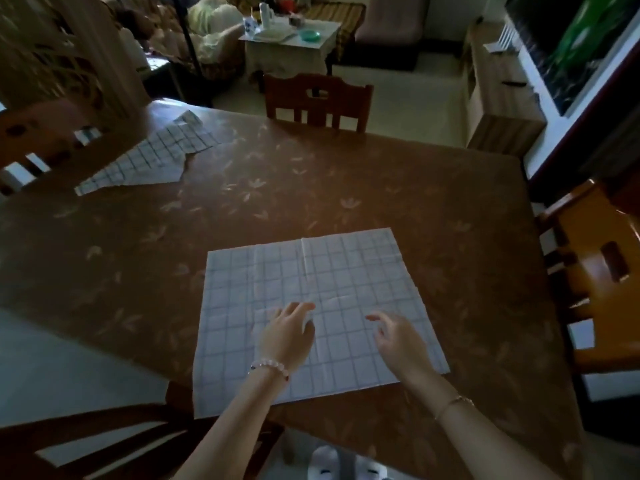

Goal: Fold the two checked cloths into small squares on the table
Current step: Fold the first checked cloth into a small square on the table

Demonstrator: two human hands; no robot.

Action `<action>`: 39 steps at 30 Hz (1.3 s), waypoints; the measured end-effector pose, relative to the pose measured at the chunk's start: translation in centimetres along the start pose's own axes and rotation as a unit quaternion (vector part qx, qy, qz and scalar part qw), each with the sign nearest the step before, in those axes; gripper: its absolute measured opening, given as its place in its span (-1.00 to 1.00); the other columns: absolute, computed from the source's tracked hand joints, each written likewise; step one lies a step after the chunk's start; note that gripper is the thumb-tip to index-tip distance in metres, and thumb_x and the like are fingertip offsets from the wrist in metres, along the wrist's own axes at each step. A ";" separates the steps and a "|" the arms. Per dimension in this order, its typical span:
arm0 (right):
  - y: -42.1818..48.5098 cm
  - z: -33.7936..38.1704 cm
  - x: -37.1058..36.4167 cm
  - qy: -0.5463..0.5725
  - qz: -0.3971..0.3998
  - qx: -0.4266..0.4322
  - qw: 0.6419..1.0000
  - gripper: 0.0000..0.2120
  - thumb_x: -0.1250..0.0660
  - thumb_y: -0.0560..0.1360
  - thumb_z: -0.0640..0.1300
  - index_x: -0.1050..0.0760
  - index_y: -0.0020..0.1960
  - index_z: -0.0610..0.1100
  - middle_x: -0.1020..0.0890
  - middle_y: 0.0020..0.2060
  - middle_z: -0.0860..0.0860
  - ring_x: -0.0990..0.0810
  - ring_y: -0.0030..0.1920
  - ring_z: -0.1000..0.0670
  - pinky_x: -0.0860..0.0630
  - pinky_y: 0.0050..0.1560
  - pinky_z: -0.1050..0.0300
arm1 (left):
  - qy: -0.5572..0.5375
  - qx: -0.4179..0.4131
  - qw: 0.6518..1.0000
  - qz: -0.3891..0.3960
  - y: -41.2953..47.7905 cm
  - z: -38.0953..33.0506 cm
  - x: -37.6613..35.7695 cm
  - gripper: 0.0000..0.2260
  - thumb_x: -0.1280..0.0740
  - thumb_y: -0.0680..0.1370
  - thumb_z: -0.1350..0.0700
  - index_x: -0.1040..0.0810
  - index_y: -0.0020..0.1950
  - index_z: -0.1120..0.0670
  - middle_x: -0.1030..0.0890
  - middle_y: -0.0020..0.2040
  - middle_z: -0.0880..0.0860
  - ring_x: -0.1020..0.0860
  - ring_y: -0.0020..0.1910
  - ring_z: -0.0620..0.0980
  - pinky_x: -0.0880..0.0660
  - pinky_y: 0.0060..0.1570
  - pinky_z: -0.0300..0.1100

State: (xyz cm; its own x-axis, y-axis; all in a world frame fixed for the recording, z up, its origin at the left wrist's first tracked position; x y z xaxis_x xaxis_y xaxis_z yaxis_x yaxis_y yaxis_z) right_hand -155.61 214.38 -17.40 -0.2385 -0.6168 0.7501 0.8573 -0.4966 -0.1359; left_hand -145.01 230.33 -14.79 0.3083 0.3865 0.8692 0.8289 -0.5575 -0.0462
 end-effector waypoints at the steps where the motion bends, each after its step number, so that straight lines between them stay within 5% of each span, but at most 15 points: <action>1: 0.1 -0.3 -1.2 -0.045 0.037 0.018 0.998 -0.65 -0.11 0.57 -0.20 -0.38 0.34 -0.12 -0.45 0.32 -0.02 -0.34 0.34 -0.02 -0.26 0.32 0.14 | 0.060 -0.008 0.998 0.020 -0.2 0.2 -0.8 -0.67 -0.12 0.59 0.06 -0.35 0.36 -0.02 -0.41 0.32 -0.09 -0.38 0.28 -0.06 -0.36 0.09 -0.22; 5: -1.1 -2.4 -4.8 -0.176 0.133 0.057 0.974 -0.49 -0.01 0.60 -0.07 0.00 0.52 -0.04 -0.02 0.52 0.07 0.10 0.51 0.04 0.12 0.47 0.08 | 0.140 0.020 0.978 0.153 -2.2 1.9 -5.1 -0.55 -0.04 0.61 -0.01 -0.06 0.50 -0.04 -0.05 0.52 -0.07 0.01 0.49 -0.03 -0.06 0.40 -0.03; 8: -1.8 -4.2 -5.5 -0.203 0.151 0.051 0.966 -0.48 0.05 0.62 -0.02 0.11 0.53 0.00 0.12 0.52 0.09 0.18 0.51 0.04 0.19 0.46 0.05 | 0.130 0.032 0.958 0.252 -3.8 2.7 -7.9 -0.53 0.02 0.63 -0.04 0.08 0.51 -0.08 0.17 0.52 -0.07 0.18 0.49 -0.01 0.08 0.44 0.08; 11: -2.2 -5.0 -5.5 -0.218 0.147 0.058 0.963 -0.50 0.07 0.63 -0.02 0.13 0.52 0.01 0.15 0.52 0.10 0.20 0.50 0.04 0.23 0.45 0.04 | 0.150 0.022 0.951 0.269 -4.6 2.8 -8.8 -0.53 0.05 0.63 -0.05 0.14 0.51 -0.09 0.26 0.51 -0.06 0.25 0.48 0.01 0.14 0.44 0.13; 18: -3.5 -7.2 -4.5 -0.233 0.121 0.060 0.963 -0.27 0.47 0.38 0.13 0.13 0.52 0.01 0.11 0.51 0.11 0.16 0.51 0.05 0.21 0.44 0.09 | 0.176 -0.018 0.947 0.268 -4.2 0.9 -9.5 -0.51 0.05 0.62 -0.07 0.17 0.50 -0.08 0.25 0.51 -0.04 0.26 0.48 0.04 0.12 0.44 0.15; 26: -6.0 -10.6 -1.7 -0.213 0.095 -0.012 0.972 -0.39 0.48 0.39 0.17 0.32 0.43 0.09 0.28 0.44 0.17 0.30 0.46 0.11 0.29 0.43 0.11 | 0.193 -0.089 0.938 0.275 -3.2 -3.1 -12.1 -0.51 0.04 0.62 -0.05 0.16 0.50 -0.08 0.24 0.51 -0.04 0.27 0.47 0.05 0.19 0.44 0.13; 39: -8.0 -13.6 0.2 -0.210 0.063 -0.074 0.973 -0.40 0.44 0.38 0.17 0.33 0.42 0.10 0.28 0.42 0.21 0.32 0.43 0.16 0.25 0.44 0.12 | 0.211 -0.159 0.930 0.258 -3.2 -6.6 -13.9 -0.50 0.04 0.62 -0.04 0.17 0.50 -0.06 0.21 0.52 -0.06 0.24 0.49 0.05 0.16 0.43 0.12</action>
State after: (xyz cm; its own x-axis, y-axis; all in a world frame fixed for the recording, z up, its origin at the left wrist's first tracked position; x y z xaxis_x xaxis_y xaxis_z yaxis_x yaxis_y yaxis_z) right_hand -168.76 209.91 -24.95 0.0992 -0.3897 0.9156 0.7851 -0.5347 -0.3127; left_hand -155.03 221.91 -23.48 0.3605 -0.2767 0.8908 0.4214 -0.8037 -0.4201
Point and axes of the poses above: each hand's wrist, its own y-axis towards the middle knuckle, its own x-axis out of the back of the hand, z = x × y, the point moved 8 cm from there along y, towards the middle knuckle
